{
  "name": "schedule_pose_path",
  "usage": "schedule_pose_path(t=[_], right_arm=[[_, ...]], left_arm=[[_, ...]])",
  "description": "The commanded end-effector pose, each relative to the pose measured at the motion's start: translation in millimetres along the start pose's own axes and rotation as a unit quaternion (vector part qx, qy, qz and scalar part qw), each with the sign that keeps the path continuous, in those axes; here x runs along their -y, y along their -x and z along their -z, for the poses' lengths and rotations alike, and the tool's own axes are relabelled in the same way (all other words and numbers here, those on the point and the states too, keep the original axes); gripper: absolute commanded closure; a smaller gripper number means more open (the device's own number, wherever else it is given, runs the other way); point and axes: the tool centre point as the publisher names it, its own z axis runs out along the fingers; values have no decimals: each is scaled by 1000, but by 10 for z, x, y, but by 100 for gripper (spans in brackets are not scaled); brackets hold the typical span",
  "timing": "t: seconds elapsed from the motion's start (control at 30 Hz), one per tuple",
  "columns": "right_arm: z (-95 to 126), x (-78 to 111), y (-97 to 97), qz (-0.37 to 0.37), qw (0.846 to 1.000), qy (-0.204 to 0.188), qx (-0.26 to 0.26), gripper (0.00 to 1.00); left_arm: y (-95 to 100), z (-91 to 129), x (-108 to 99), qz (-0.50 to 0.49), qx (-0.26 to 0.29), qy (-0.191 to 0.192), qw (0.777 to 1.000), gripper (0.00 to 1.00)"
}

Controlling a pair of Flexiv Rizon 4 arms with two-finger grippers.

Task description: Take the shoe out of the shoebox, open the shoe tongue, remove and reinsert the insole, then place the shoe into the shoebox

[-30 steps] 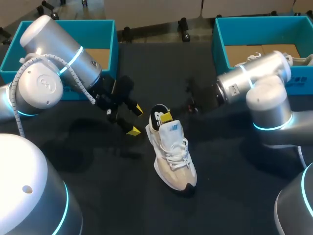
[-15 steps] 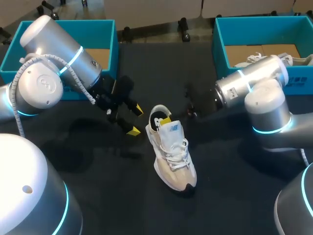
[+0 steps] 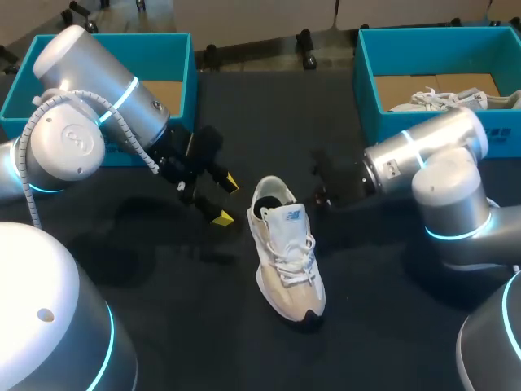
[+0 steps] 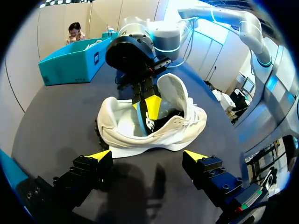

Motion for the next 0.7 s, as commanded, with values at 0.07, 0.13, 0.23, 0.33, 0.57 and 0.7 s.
schedule_pose_path(t=[0.07,0.13,0.23,0.33,0.57,0.7], right_arm=[[26,-74,-26,9,1000,-6,9,73],[43,-124,-25,17,1000,-7,13,67],[73,-206,-29,25,999,-9,19,59],[91,-237,-20,31,999,-9,24,56],[131,-360,-42,42,999,-16,29,53],[147,-390,-47,44,998,-19,32,52]], left_arm=[[5,-8,3,0,0,1,1000,0],[5,-8,3,0,0,1,1000,0],[5,-8,3,0,0,1,1000,0],[5,-8,3,0,0,1,1000,0],[5,-8,3,0,0,1,1000,0],[5,-8,3,0,0,1,1000,0]])
